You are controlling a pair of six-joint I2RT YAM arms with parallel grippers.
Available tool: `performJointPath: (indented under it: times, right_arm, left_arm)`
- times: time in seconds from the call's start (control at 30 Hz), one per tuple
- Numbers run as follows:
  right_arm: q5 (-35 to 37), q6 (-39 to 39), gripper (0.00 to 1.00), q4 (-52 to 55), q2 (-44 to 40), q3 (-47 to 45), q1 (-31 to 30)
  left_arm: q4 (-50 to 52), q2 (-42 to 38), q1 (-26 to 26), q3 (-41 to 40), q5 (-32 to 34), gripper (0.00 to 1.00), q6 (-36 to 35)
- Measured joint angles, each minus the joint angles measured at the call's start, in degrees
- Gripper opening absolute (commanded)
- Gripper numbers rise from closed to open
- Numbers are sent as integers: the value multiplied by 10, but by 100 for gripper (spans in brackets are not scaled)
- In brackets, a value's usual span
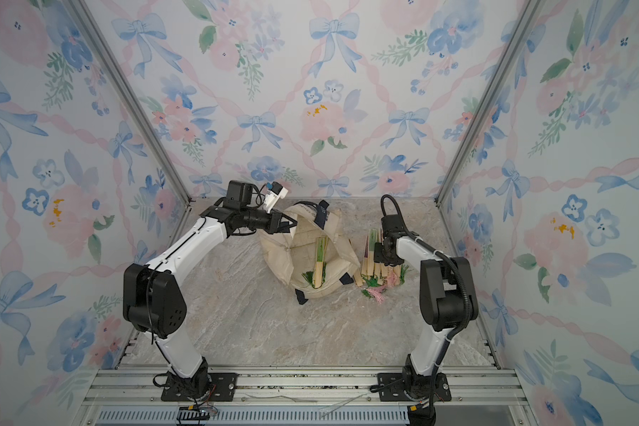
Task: Take out the folding fans from the tote bags
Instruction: Place the folding fan at the center of the board, then pick up the folding fan from the canvas bag.
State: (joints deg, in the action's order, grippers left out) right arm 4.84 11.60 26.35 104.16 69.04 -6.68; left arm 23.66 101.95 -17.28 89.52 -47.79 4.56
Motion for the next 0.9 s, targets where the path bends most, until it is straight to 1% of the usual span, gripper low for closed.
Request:
performJointPath:
  times: [0.1,0.2,0.3,0.4,0.47,0.57,0.63,0.73,0.8,0.9]
  right_arm:
    - [-6,-2,65,8,-18,-2,0]
    - [-28,-5,67,11,-74,-15,0]
    - [-62,-6,68,9,-157,-38,0]
    - [-110,-4,71,-10,-245,-67,0]
    - [-145,4,71,-27,-303,-90,0]
    - [-187,23,73,-47,-374,-117,-3]
    - [-202,36,74,-67,-414,-135,-11]
    - [-211,56,76,-103,-466,-164,-50]
    - [-206,65,76,-131,-489,-181,-96]
    - [-174,71,76,-176,-496,-204,-182]
  left_arm:
    - [0,0,0,0,0,0,0]
    - [0,0,0,0,0,0,0]
    - [0,0,0,0,0,0,0]
    - [0,0,0,0,0,0,0]
    - [0,0,0,0,0,0,0]
    - [0,0,0,0,0,0,0]
    - [0,0,0,0,0,0,0]
    - [0,0,0,0,0,0,0]
    - [0,0,0,0,0,0,0]
    - [0,0,0,0,0,0,0]
